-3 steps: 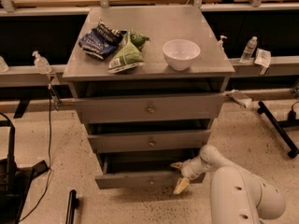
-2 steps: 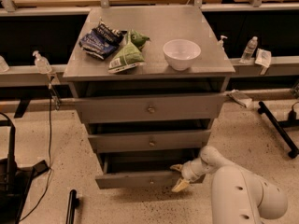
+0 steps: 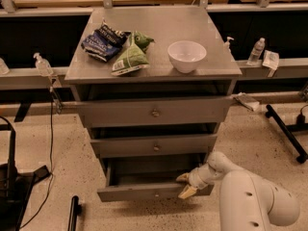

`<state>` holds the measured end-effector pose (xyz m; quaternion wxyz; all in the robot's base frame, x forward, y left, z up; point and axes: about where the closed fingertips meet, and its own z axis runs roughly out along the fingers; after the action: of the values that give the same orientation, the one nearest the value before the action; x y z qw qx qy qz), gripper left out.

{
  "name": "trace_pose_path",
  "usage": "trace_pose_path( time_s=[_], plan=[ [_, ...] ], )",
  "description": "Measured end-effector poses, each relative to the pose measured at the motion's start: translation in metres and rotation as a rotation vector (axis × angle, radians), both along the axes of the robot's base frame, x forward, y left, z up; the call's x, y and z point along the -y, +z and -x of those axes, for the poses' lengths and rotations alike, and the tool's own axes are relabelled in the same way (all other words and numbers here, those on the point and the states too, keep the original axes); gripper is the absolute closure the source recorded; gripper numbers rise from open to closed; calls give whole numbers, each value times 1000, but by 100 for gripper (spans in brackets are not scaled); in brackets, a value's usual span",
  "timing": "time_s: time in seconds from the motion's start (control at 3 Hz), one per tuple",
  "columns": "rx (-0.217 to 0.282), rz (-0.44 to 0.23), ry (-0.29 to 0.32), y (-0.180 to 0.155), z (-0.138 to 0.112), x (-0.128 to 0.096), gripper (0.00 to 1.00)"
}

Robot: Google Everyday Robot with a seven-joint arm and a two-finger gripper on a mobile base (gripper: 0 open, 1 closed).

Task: Open bottom drawer

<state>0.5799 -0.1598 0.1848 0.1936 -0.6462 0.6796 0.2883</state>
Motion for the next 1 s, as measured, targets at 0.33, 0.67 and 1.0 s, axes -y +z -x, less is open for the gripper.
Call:
trace_pose_path(
  time_s=[0.33,0.67,1.0],
  plan=[
    [0,0,0,1,0,0,44],
    [0,0,0,1,0,0,25],
    [0,0,0,1,0,0,4]
  ],
)
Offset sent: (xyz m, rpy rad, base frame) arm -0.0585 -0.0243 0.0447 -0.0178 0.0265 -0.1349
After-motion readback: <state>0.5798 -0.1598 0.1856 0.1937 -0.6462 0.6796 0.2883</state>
